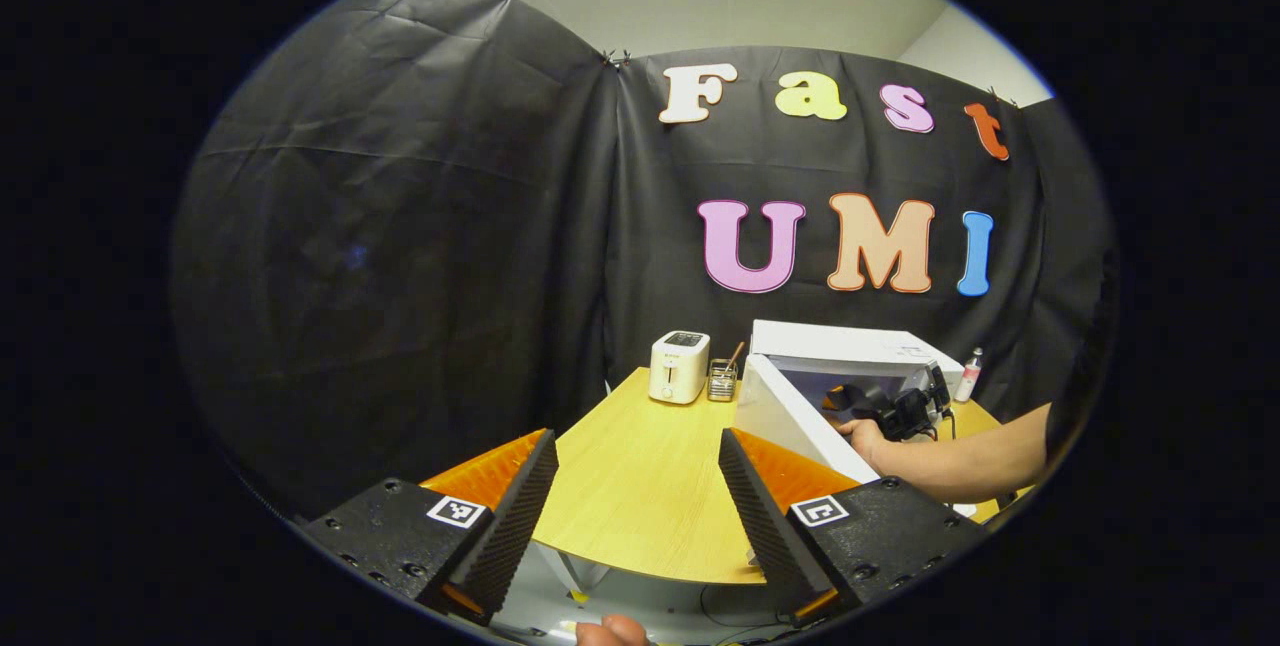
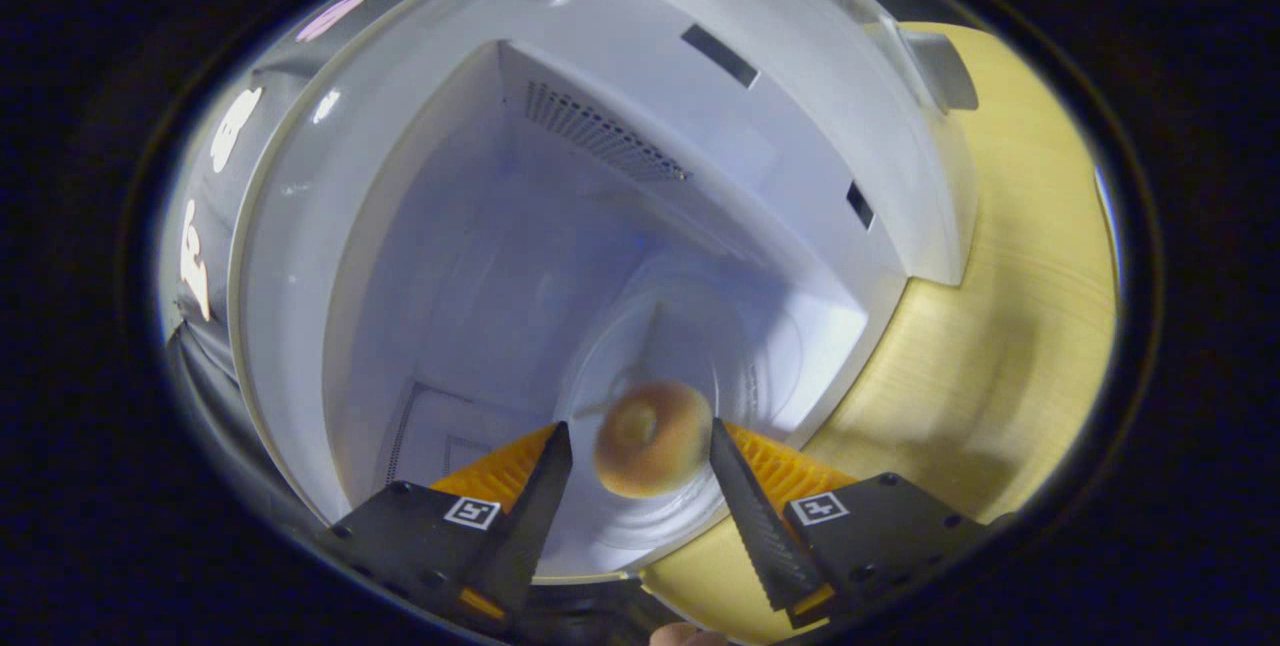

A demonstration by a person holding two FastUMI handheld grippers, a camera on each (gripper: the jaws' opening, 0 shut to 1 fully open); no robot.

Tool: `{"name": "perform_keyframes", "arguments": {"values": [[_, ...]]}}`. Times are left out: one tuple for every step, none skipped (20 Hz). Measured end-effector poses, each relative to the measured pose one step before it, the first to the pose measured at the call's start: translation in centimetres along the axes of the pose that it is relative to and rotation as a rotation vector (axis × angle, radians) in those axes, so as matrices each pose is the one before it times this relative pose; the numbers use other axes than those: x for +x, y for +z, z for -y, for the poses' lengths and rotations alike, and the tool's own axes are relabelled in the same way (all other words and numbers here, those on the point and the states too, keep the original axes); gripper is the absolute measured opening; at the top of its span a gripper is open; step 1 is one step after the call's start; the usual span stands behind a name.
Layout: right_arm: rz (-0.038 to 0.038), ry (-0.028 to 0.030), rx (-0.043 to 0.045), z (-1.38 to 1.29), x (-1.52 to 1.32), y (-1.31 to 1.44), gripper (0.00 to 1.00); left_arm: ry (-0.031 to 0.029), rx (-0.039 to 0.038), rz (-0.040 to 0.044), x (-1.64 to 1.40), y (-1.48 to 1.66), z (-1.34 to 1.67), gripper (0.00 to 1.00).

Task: Open the microwave oven with the left hand, put the food in, and close the microwave oven.

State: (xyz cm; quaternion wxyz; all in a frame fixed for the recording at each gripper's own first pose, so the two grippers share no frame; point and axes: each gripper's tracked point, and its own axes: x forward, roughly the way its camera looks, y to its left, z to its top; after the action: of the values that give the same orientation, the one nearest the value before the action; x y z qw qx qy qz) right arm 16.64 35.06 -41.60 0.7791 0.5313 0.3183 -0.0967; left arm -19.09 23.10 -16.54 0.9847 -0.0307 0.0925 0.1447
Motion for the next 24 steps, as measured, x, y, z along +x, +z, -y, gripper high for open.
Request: {"name": "perform_keyframes", "arguments": {"values": [[-0.01263, 0.0081, 0.00054, -0.106, -0.134, -0.153, 0.86, -0.00263, -0.00147, -0.00132, 0.048, -0.01, -0.021, 0.94], [-0.00597, 0.00116, -0.00256, -0.024, -0.02, -0.085, 0.87, -0.00091, -0.00106, -0.00018, -0.017, -0.022, -0.019, 0.94], [0.00162, -0.00404, -0.00672, 0.265, -0.112, 0.084, 0.88, -0.00161, -0.00051, -0.00039, 0.025, 0.01, -0.004, 0.94], [0.00529, 0.00338, -0.00774, -0.037, -0.238, 0.168, 0.88, -0.00203, 0.00036, 0.00018, -0.059, -0.086, 0.067, 0.94], [0.00216, 0.00331, -0.01459, -0.019, -0.313, 0.01, 0.88, -0.00215, 0.00113, 0.00101, -0.071, 0.006, 0.01, 0.94], [-0.0037, 0.00652, -0.01224, -0.083, -0.403, -0.162, 0.88, -0.00577, -0.00055, 0.00103, 0.065, 0.019, 0.204, 0.95], [-0.01252, 0.00614, -0.01463, 0.028, -0.581, -0.328, 0.88, -0.00692, 0.00001, -0.00063, 0.017, 0.001, 0.172, 0.95], [-0.01677, 0.00923, -0.01855, 0.021, -0.736, -0.36, 0.88, -0.00957, 0.0004, 0.00104, 0.085, -0.099, 0.269, 0.95], [-0.00012, 0.02248, -0.02688, -0.352, -0.745, -0.219, 0.98, -0.00889, 0.004, -0.00197, 0.116, -0.097, 0.207, 0.95], [-0.00323, 0.01847, -0.04738, 0.004, -0.781, -0.232, 0.88, -0.0081, 0.0052, -0.00236, 0.043, -0.217, 0.194, 0.95], [-0.01048, 0.02044, -0.04662, -0.059, -1.078, -0.503, 0.88, -0.00969, -0.00157, 0.00447, 0.128, 0.08, 0.227, 0.95], [-0.00395, 0.01507, -0.04167, 0.068, -0.988, -0.154, 0.88, -0.01128, -0.00266, 0.00148, 0.148, 0.111, 0.304, 0.95], [-0.00207, 0.01463, -0.03212, 0.209, -1.056, 0.036, 0.88, -0.00874, -0.00232, 0.00213, 0.112, 0.051, 0.165, 0.94], [-0.00043, 0.01638, -0.02687, 0.068, -0.983, 0.329, 0.88, -0.00862, -0.00113, 0.00294, 0.09, -0.008, 0.21, 0.95], [0.00526, 0.01264, -0.03339, 0.189, -1.023, 0.598, 0.88, -0.00981, -0.00102, 0.00279, 0.047, 0.085, 0.24, 0.95], [0.01218, 0.01121, -0.04038, 0.197, -1.005, 0.826, 0.88, -0.01123, 0.00072, 0.00102, 0.153, -0.093, 0.286, 0.95], [0.00925, 0.00857, -0.04466, 0.3, -1.071, 0.811, 1.0, -0.01047, 0.00287, -0.0023, 0.06, -0.123, 0.218, 0.95], [0.0143, 0.02034, -0.03252, 0.032, -0.984, 1.076, 0.87, -0.00846, 0.00253, -0.00219, 0.178, -0.192, 0.196, 0.95], [0.0186, 0.00911, -0.03421, 0.254, -1.027, 1.209, 0.88, -0.01299, -0.00012, 0.00204, 0.179, 0.002, 0.249, 0.94], [0.02248, 0.00393, -0.03989, 0.385, -0.968, 1.393, 0.87, -0.01095, -0.00059, -0.00052, 0.13, -0.031, 0.267, 0.95], [0.02722, 0.00762, -0.04183, 0.188, -1.02, 1.556, 0.87, -0.00708, 0.00218, -0.00233, 0.171, -0.196, 0.123, 0.94], [0.02652, 0.00445, -0.05326, 0.141, -0.886, 1.585, 0.87, -0.00548, 0.00334, -0.00121, 0.205, -0.217, 0.047, 0.95], [0.02874, 0.0099, -0.05564, 0.118, -1.089, 1.443, 0.87, -0.00347, 0.00167, 0.0001, 0.175, -0.161, -0.031, 0.95], [0.02454, 0.00461, -0.06152, 0.347, -0.978, 1.554, 0.87, -0.00344, 0.00097, -0.00414, 0.18, -0.27, 0.012, 0.94]]}}
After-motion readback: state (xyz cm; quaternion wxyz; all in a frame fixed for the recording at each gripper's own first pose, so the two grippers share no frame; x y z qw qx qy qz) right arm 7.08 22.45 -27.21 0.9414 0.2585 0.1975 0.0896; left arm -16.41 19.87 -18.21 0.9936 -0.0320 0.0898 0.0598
